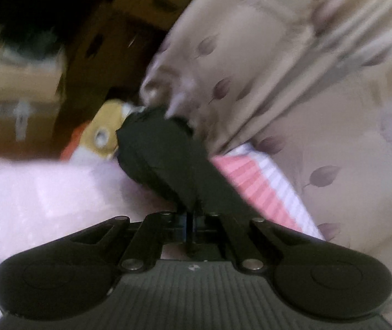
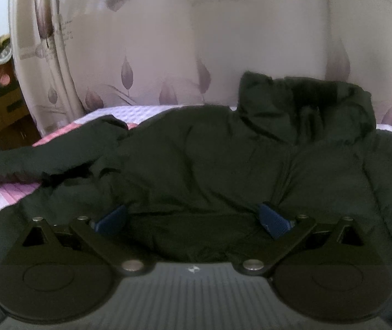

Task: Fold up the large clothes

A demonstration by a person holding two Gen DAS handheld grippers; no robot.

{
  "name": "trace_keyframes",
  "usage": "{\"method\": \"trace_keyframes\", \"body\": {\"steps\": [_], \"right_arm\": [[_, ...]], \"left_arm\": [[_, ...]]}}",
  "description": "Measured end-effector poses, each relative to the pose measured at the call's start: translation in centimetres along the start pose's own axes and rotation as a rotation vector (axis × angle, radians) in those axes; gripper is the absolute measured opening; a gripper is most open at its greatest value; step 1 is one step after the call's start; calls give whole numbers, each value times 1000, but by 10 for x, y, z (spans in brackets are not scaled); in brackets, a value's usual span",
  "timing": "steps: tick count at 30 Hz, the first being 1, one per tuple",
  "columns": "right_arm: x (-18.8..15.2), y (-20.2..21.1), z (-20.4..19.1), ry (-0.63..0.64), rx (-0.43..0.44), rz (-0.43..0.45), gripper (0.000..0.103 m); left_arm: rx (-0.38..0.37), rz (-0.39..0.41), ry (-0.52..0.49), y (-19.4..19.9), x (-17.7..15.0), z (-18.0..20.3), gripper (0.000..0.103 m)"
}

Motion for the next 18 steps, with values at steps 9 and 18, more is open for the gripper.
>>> {"method": "trace_keyframes", "body": {"steps": [9,18], "right_arm": [[10,38,23,-206,36,81,103],[35,142,74,-318,27,227,103]], "left_arm": [[-205,171,-253,65,21,156,3],[-581,119,-506,126,-74,346,3]]}}
Point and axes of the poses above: each gripper's, at about its wrist camera, not at the fingertips, and y roughly against the way its jaws point, z to its right, x to its top, the point moved 2 cm from there along -y, roughly the way its jaws point, and after that the axes turned 6 degrees about -y, right-handed, at the moved point
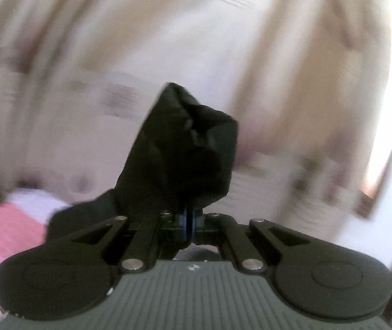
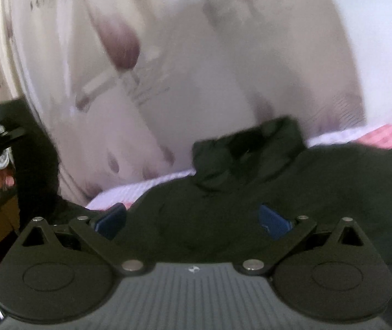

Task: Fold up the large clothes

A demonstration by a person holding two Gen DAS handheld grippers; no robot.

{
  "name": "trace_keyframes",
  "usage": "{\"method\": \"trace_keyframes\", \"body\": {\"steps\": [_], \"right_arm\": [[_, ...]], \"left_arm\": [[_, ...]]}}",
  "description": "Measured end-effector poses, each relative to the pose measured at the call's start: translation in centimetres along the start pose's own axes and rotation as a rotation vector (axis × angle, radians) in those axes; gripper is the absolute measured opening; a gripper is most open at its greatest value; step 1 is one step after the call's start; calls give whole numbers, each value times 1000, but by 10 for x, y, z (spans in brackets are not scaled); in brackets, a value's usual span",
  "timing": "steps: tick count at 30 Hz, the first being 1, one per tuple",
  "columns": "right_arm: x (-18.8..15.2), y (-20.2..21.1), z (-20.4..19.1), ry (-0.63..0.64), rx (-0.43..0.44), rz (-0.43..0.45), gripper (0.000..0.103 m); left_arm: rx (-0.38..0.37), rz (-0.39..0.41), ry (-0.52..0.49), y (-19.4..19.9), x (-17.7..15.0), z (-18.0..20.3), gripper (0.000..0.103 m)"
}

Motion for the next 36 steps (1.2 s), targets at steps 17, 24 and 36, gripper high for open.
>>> {"method": "trace_keyframes", "body": {"steps": [17,24,36], "right_arm": [[14,41,89,-143,-3,-12,103],[26,-2,97,-215,1,-118,103],[26,-34,62,-2,-57,-143,17]], "left_arm": [[-265,-247,-284,-62,-184,133,92],[-145,-123,-277,-17,-160,69,103],[118,-171,-90,-18,-156,-48,98]]}}
Point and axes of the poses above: each gripper's, at about its wrist camera, not at the fingertips, and y roughly against the way its jaws point, z to its right, x to its top, the point moved 2 cm from there along -y, roughly the way its jaws point, and after that the axes turned 6 degrees about -y, right-handed, at the moved point
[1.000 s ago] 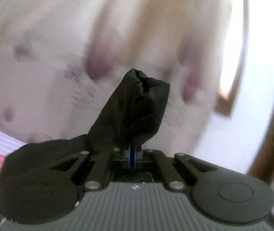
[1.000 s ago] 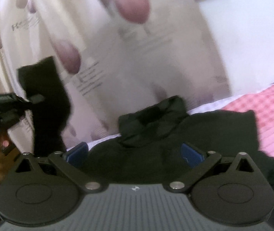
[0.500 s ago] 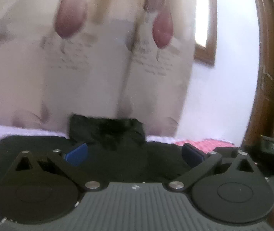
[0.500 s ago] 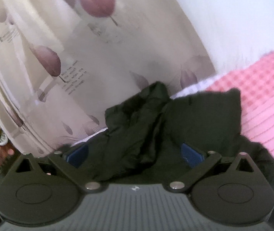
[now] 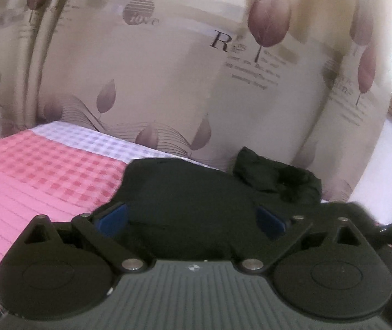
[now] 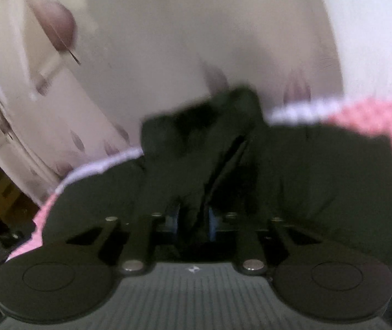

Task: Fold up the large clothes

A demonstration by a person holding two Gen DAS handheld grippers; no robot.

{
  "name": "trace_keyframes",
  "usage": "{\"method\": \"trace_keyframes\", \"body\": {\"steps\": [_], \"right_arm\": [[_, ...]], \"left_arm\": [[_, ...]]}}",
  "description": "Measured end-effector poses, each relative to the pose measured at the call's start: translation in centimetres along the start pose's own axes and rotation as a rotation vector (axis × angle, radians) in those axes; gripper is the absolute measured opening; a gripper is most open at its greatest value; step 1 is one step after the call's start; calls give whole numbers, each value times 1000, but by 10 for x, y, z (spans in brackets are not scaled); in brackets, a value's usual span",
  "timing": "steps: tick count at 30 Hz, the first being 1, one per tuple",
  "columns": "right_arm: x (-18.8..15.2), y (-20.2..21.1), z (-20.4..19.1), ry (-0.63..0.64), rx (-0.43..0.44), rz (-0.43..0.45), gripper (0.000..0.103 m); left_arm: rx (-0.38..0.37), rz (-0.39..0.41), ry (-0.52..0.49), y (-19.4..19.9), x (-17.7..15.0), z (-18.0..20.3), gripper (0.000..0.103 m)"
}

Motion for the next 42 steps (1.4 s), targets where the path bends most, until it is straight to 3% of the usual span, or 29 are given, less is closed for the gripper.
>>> {"method": "trace_keyframes", "body": {"steps": [2,4,8,14,17,21,25,27,30,33,37,42], "right_arm": [[-1,10,8,15,-32,23,17],[-8,4,19,27,-73,-16,17],[-19,-12,32,-3,-54,-60,17],[-20,-20,36,-8,-74,-74,17],[-23,-25,42,-21,-87,-85,17],[-25,-29,49,-34,-91,-85,16],[-25,-29,46,-23,-107,-83,17],[-23,-20,39,-8,-142,-55,25],[-14,6,19,72,-229,59,27],[1,27,-10,158,-204,165,27],[12,4,-48,307,-156,124,27],[2,-58,-32,371,-245,-31,26]], "left_arm": [[8,13,-13,2,2,-3,100],[-1,10,-21,2,2,0,100],[-17,42,0,5,11,6,100],[-81,76,-65,-17,30,35,89],[-90,0,-79,-51,29,41,70],[-55,-149,-26,-91,15,27,56],[2,-172,-72,-100,2,23,62],[21,-178,-79,-102,2,24,67],[41,-188,-85,-104,-1,23,70],[49,-195,-96,-107,0,23,72],[72,-202,-111,-109,-1,24,76],[104,-212,-126,-110,-3,26,84]]}}
Point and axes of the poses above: each gripper's, at about its wrist camera, not at the fingertips, and y roughly against the way its jaws point, z to its right, x to its top, the point moved 2 cm from there along -y, roughly the way its jaws point, and after that the axes turned 6 degrees about -y, right-handed, at the moved point
